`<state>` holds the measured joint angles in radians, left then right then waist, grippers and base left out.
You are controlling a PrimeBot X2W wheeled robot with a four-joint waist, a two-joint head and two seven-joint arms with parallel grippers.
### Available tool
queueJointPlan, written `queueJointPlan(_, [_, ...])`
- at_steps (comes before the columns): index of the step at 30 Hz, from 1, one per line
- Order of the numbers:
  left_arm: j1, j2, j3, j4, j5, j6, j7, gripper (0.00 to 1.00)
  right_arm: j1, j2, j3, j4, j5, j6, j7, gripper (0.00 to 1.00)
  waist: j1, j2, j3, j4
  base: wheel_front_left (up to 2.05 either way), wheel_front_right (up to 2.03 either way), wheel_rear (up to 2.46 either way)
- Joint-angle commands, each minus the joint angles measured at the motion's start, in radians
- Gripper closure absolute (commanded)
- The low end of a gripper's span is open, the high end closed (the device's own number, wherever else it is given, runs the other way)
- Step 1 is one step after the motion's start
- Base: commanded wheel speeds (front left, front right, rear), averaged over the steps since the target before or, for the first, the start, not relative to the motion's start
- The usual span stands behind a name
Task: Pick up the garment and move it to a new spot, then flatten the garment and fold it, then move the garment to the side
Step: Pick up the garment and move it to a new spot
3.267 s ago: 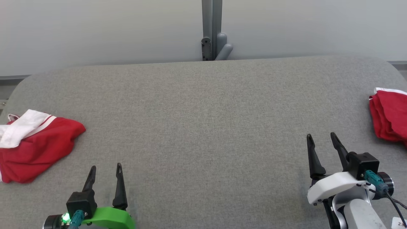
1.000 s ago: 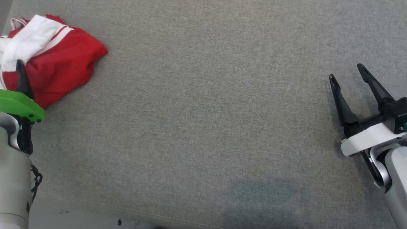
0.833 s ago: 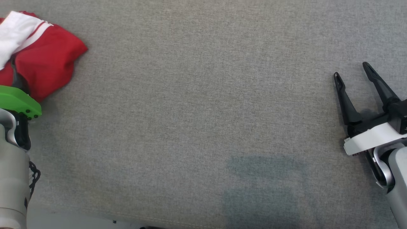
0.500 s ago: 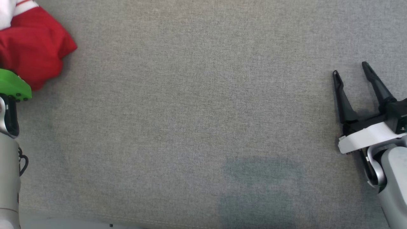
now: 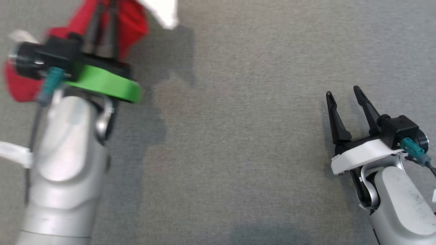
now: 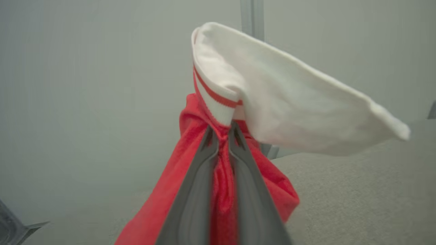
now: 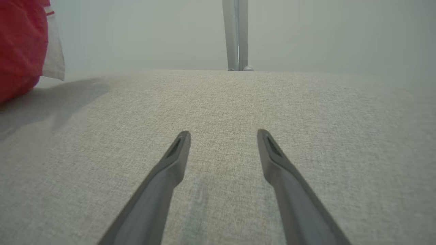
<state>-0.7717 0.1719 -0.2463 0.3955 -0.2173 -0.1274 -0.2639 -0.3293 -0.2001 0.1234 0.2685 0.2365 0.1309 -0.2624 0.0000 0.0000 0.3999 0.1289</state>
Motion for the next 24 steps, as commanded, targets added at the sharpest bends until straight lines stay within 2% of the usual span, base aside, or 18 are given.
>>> queueJointPlan(1, [0.014,-0.009,-0.015,-0.005,-0.012,-0.004,0.0,1.0,0.015,0.005,-0.004,0.003,0.008,0.0,-0.003,0.0,0.0,0.0,-0.064,-0.084,0.0,0.0,0.0])
queueJointPlan(9, [0.076,-0.109,-0.146,-0.029,-0.094,-0.003,0.0,1.0,0.039,0.052,-0.038,-0.002,0.005,0.0,-0.003,0.0,0.0,0.0,-0.084,-0.258,0.0,0.0,0.0])
queueJointPlan(11, [0.113,-0.11,-0.144,-0.003,-0.096,-0.003,0.0,1.0,0.042,0.056,-0.044,0.003,0.005,0.0,-0.003,0.0,0.0,0.0,-0.085,-0.278,0.0,0.0,0.0])
queueJointPlan(12, [0.142,-0.11,-0.143,0.032,-0.096,-0.003,0.0,0.57,0.043,0.06,-0.046,0.007,0.005,0.0,-0.003,0.0,0.0,0.0,-0.088,-0.285,0.0,0.0,0.0])
queueJointPlan(13, [0.163,-0.112,-0.135,0.062,-0.107,-0.002,0.0,0.0,0.043,0.063,-0.043,0.009,0.004,0.0,-0.003,0.0,0.0,0.0,-0.092,-0.292,0.0,0.0,0.0])
queueJointPlan(19, [0.328,-0.117,-0.076,0.153,-0.084,-0.002,0.0,0.0,0.062,0.079,-0.035,0.028,0.006,0.0,-0.003,0.0,0.0,0.0,-0.154,-0.306,0.0,0.0,0.0])
queueJointPlan(24, [0.496,-0.118,0.062,0.082,-0.06,0.021,0.0,0.0,0.093,0.086,-0.031,0.046,0.01,0.0,-0.003,0.0,0.0,0.0,-0.251,-0.284,0.0,0.0,0.0])
